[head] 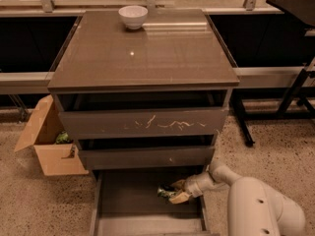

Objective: Place green can into bottom drawer

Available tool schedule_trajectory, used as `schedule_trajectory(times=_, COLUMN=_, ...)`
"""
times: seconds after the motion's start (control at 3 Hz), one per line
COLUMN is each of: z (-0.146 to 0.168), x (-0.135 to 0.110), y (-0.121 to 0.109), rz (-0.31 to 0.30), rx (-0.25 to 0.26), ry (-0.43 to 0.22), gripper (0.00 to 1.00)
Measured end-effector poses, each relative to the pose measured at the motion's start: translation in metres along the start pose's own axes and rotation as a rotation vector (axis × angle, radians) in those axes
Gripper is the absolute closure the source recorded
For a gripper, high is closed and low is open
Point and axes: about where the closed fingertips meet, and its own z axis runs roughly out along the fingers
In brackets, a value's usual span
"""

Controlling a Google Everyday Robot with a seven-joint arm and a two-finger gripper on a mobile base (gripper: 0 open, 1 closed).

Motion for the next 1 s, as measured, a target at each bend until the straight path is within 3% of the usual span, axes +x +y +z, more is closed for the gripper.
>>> schedule_trajectory(times=0.67, z=0.028, x=0.007, y=-0.019, rz=0.008, rx=-0.043, ry=0.020, gripper=0.11)
schedule_trajectory(times=1.0, z=0.021, x=0.003, y=-0.024, rz=-0.005, rx=-0.010, ry=0.025, gripper=0.00)
